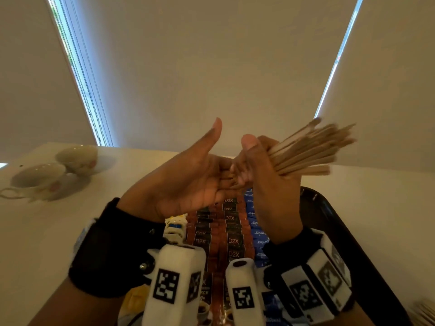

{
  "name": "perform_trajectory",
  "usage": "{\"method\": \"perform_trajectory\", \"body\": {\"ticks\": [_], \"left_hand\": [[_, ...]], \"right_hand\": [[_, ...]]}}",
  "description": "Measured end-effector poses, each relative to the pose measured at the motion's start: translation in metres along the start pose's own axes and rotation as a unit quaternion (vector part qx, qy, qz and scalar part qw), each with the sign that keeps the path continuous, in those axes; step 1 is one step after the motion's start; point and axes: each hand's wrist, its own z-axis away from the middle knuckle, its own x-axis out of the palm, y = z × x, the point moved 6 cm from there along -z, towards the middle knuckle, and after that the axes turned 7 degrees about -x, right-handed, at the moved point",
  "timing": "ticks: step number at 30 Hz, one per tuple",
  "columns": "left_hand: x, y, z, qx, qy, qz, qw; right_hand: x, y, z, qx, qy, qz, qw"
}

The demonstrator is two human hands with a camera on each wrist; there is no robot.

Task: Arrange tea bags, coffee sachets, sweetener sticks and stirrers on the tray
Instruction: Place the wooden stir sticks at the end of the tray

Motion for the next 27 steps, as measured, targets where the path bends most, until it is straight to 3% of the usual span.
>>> {"method": "perform_trajectory", "body": {"ticks": [2, 4, 5, 7, 8, 10, 13, 16, 21, 24, 26, 27], "left_hand": [[0.0, 0.004, 0.009, 0.004, -0.001, -0.021, 1.0], [-0.008, 0.011, 0.014, 0.02, 0.073, -0.124, 0.989], [-0.016, 0.017, 0.019, 0.043, 0.139, -0.195, 0.97], [-0.026, 0.039, 0.033, 0.156, 0.261, -0.313, 0.9], [-0.027, 0.049, 0.041, 0.214, 0.277, -0.329, 0.877], [-0.034, 0.054, 0.039, 0.237, 0.262, -0.333, 0.874], [-0.04, 0.041, 0.016, 0.153, 0.24, -0.351, 0.892], [-0.018, 0.031, 0.015, 0.18, 0.215, -0.452, 0.847], [-0.011, 0.055, 0.053, 0.319, 0.286, -0.437, 0.791], [-0.002, 0.047, 0.044, 0.296, 0.25, -0.424, 0.819], [0.01, 0.036, 0.035, 0.273, 0.2, -0.455, 0.824], [0.011, 0.035, 0.033, 0.281, 0.198, -0.455, 0.822]], "right_hand": [[0.003, 0.003, 0.002, 0.017, -0.007, -0.007, 1.0], [0.001, 0.01, 0.001, 0.055, -0.002, 0.013, 0.998], [-0.001, 0.016, 0.002, 0.086, -0.005, 0.035, 0.996], [-0.007, 0.032, 0.0, 0.123, -0.049, 0.141, 0.981], [-0.01, 0.038, -0.001, 0.12, -0.086, 0.225, 0.963], [-0.012, 0.045, -0.002, 0.109, -0.158, 0.369, 0.909], [-0.011, 0.044, -0.002, 0.099, -0.196, 0.456, 0.862], [-0.009, 0.034, -0.002, 0.08, -0.181, 0.483, 0.853], [-0.006, 0.018, -0.007, 0.057, -0.188, 0.504, 0.841], [0.006, 0.011, -0.001, 0.003, -0.186, 0.549, 0.815], [0.01, 0.002, -0.001, -0.044, -0.155, 0.563, 0.811], [0.01, 0.004, -0.001, -0.026, -0.167, 0.563, 0.809]]}}
